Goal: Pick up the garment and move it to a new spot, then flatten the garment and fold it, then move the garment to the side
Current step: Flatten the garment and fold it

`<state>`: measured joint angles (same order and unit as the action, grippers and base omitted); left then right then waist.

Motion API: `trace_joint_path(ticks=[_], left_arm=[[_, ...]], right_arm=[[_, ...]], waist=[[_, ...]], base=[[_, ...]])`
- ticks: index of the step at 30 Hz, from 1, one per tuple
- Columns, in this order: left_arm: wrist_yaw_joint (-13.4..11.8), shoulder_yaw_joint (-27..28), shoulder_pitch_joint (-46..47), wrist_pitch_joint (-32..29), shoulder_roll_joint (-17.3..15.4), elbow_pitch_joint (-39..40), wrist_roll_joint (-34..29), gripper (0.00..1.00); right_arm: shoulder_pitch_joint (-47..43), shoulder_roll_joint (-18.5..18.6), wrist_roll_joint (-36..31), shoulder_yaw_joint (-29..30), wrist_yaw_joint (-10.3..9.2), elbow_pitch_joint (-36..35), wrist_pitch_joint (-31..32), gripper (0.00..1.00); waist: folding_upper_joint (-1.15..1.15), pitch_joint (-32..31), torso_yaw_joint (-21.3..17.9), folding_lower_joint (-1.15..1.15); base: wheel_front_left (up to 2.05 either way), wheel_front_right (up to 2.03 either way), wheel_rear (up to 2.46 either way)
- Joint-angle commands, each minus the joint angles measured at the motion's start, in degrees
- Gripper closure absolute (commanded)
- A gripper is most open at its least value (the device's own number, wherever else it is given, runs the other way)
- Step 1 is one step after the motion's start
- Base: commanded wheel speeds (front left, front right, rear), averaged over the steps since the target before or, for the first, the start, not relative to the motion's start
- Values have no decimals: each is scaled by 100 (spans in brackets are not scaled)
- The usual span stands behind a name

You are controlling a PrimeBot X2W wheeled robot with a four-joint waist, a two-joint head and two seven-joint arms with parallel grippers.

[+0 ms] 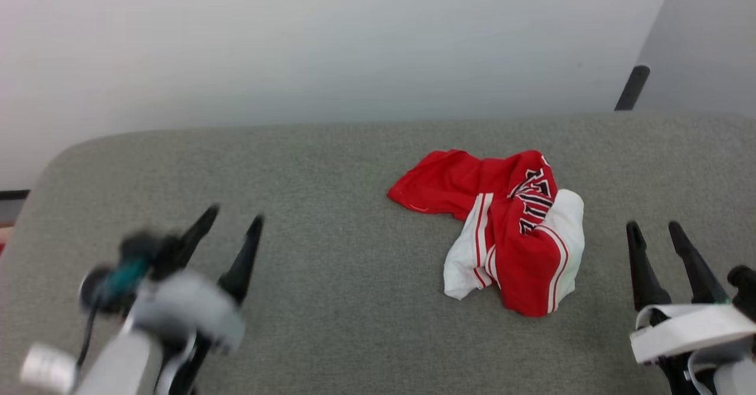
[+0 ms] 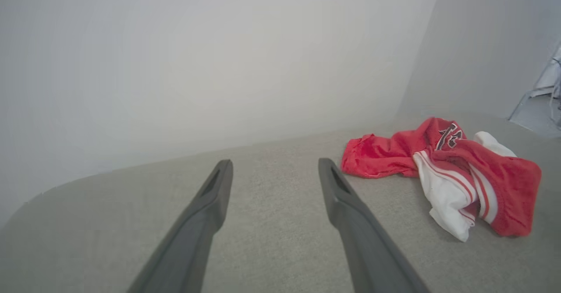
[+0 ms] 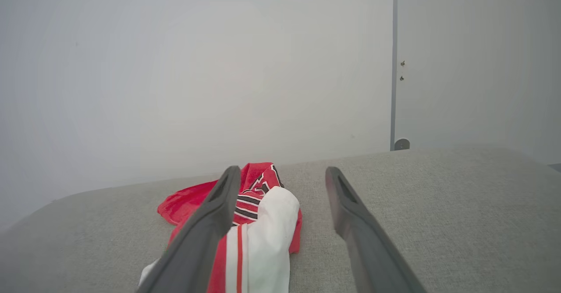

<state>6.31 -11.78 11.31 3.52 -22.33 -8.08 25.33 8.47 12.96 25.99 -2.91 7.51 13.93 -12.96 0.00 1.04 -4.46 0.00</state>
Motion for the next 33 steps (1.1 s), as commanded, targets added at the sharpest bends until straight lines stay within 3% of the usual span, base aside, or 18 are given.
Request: trace_joint_path(ticks=[1, 11, 16, 21, 30, 31, 33], left_arm=[[56, -175, 403, -362, -21, -79, 115, 0], [115, -1809, 2394, -3449, 256, -1089, 1744, 0], [116, -2423, 2780, -4543, 315, -1366, 2703, 0], [118, -2832, 3119, -4939, 278, -1510, 3027, 0], [118, -3190, 3523, -4655, 463, -2025, 3226, 0], [118, -3224, 3542, -4592, 471, -2089, 3242, 13], [118, -3306, 3567, -4470, 461, -2217, 3276, 67]], right_arm=[[122, -22, 14, -42, -4, -29, -36, 0], [498, -107, 221, -160, -4, 125, -178, 0], [647, -160, 317, -162, -4, 224, -210, 0], [773, -221, 379, -141, -4, 204, -225, 0], [935, -359, 355, -125, -4, 120, -228, 0], [953, -366, 352, -127, -4, 116, -228, 0], [958, -374, 343, -110, -4, 128, -228, 0]], waist=[[0, 149, -103, 0], [0, 723, -629, 0], [0, 962, -933, 0], [0, 1215, -1175, 0], [0, 1516, -1421, 0], [0, 1524, -1430, 0], [0, 1525, -1430, 0]], base=[[0, 0, 0], [0, 0, 0], [0, 0, 0], [0, 0, 0], [0, 0, 0], [0, 0, 0], [0, 0, 0]])
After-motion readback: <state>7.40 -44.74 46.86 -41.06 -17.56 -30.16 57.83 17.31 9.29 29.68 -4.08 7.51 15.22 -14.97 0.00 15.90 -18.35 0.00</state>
